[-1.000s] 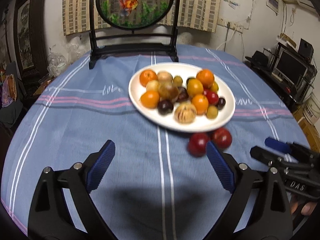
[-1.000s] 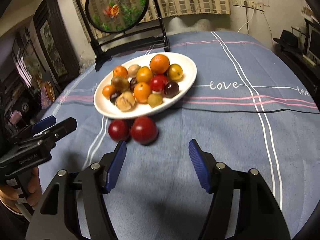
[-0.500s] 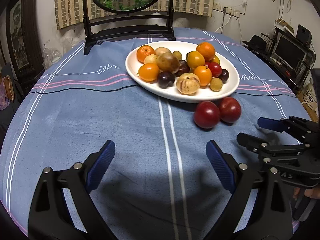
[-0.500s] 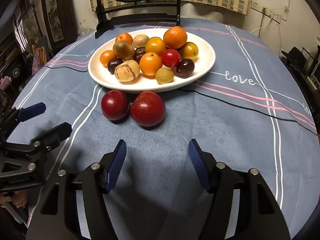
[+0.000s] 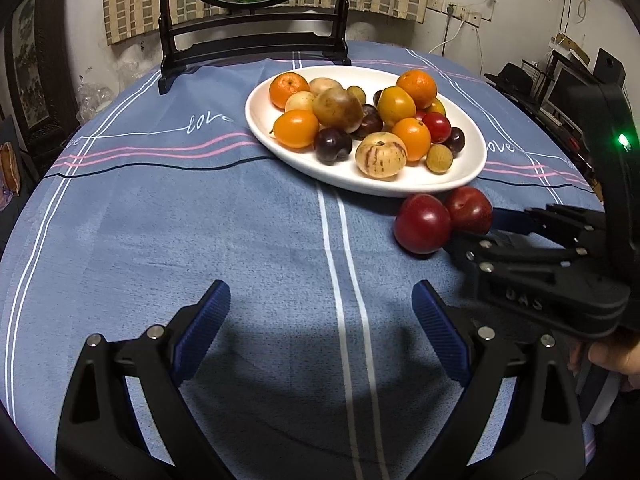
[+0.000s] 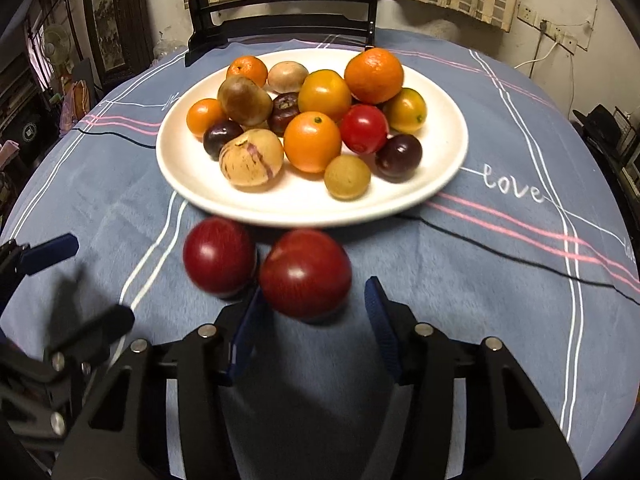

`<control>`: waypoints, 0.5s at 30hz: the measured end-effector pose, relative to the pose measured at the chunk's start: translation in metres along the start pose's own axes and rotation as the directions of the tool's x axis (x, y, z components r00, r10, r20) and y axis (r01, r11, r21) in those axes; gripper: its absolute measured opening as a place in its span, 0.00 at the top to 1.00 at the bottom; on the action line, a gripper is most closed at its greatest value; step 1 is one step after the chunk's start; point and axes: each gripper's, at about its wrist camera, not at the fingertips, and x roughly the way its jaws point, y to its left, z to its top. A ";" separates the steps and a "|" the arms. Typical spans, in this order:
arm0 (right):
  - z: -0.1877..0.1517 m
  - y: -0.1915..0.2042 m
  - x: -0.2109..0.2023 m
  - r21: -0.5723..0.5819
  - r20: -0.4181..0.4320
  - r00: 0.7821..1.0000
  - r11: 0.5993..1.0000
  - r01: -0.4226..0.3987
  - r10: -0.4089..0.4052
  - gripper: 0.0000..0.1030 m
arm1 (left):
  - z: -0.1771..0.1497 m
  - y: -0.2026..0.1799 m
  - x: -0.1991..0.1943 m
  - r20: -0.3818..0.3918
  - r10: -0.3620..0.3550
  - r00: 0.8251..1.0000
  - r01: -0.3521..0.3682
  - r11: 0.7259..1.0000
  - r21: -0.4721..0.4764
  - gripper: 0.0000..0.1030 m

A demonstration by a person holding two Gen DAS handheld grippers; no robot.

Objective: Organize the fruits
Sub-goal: 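Grasp a red plum with the left tool while the right tool grasps the other plum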

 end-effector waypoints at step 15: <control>-0.019 -0.049 -0.031 0.159 0.053 0.996 0.985 -0.073 0.065 0.59 | 0.013 -0.031 0.012 -0.037 -0.025 0.999 0.027 0.998 0.060 0.09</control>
